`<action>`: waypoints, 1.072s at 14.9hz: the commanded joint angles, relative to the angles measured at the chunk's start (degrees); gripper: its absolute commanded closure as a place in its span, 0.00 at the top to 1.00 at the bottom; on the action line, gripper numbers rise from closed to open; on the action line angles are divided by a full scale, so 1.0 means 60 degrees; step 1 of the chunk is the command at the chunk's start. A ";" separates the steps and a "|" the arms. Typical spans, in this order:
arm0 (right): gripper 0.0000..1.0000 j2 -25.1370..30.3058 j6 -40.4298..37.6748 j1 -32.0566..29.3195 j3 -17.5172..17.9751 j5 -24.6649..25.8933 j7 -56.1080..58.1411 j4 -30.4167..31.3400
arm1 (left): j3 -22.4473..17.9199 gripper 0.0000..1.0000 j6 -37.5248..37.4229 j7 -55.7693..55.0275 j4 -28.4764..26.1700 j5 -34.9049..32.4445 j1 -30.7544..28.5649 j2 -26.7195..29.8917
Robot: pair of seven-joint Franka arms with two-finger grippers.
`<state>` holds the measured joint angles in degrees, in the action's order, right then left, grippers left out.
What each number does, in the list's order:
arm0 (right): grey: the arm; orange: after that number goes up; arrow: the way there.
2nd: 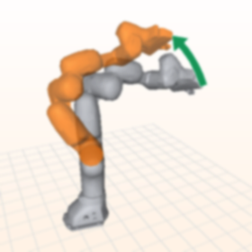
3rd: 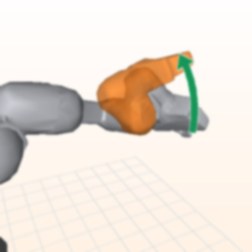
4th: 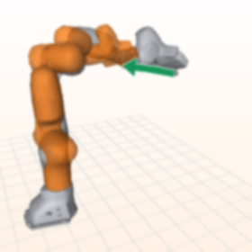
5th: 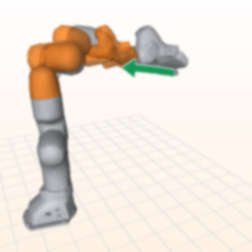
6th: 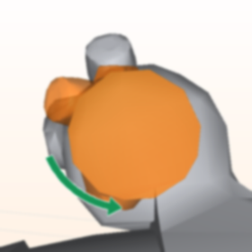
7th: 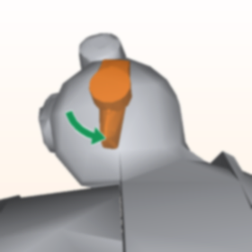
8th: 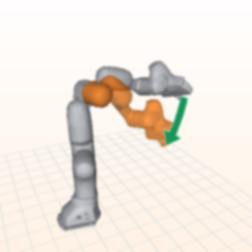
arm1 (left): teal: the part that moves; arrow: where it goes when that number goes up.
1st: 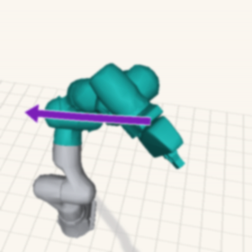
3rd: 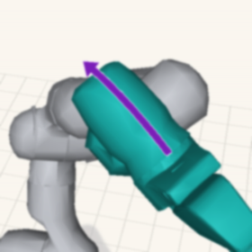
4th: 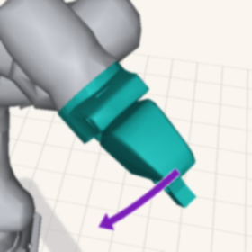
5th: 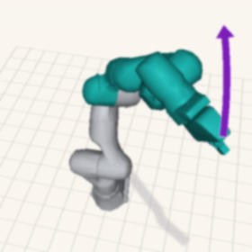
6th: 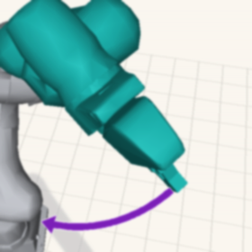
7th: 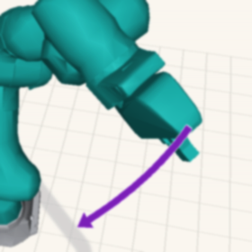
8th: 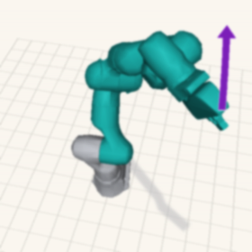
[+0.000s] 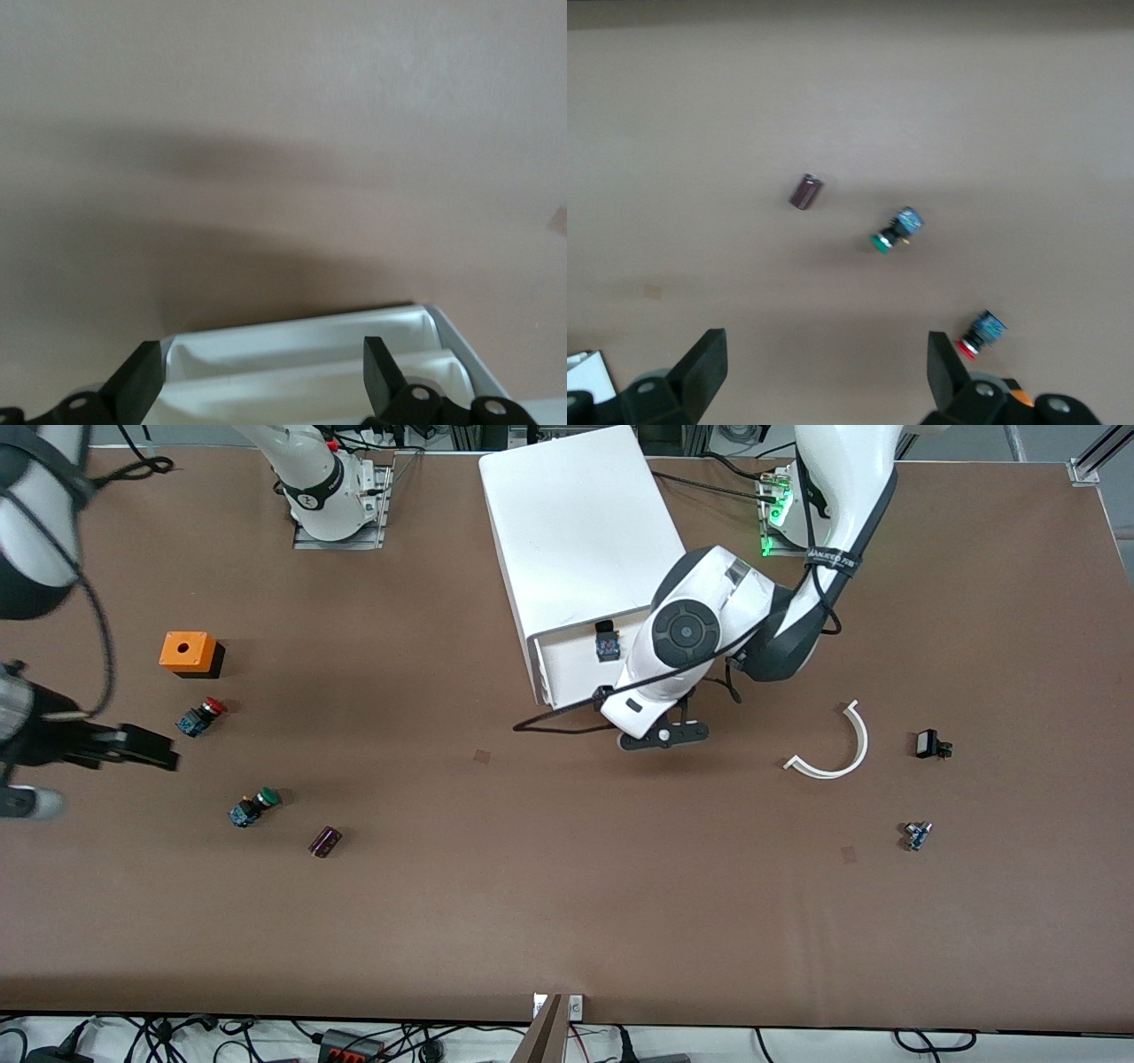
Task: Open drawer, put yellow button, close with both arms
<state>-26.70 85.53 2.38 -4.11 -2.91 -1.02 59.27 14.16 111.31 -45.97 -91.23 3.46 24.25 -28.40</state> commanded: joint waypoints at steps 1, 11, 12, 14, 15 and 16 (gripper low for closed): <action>1.00 0.1122 0.0042 -0.0456 0.0305 0.0060 0.0228 0.1267 | 0.0349 1.00 0.0038 -0.0248 -0.0922 0.0229 -0.0101 0.0690; 1.00 0.3408 0.1140 -0.0251 0.0319 0.0646 0.0550 0.4738 | 0.0878 1.00 -0.0401 -0.0805 -0.1436 0.0434 -0.0028 0.0955; 1.00 0.3555 0.1156 -0.0251 0.0305 0.0675 0.0725 0.4988 | 0.0878 1.00 -0.0431 -0.0805 -0.1436 0.0420 -0.0028 0.0955; 1.00 0.3775 0.1200 -0.0251 0.0319 0.0705 0.0741 0.5326 | 0.0863 1.00 -0.0460 -0.0660 -0.1436 0.0420 0.0016 0.0955; 1.00 0.3878 0.1200 -0.0251 0.0319 0.0705 0.0741 0.5429 | 0.0863 1.00 -0.0489 -0.0630 -0.1450 0.0420 0.0031 0.0940; 1.00 0.3951 0.1200 -0.0251 0.0305 0.0705 0.0741 0.5546 | 0.0863 1.00 -0.0548 -0.0644 -0.1451 0.0420 0.0089 0.0911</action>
<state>-6.38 91.29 0.97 -2.68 0.38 2.49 88.26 19.14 109.05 -50.37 -97.72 4.96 24.32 -25.00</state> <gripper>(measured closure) 0.000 0.000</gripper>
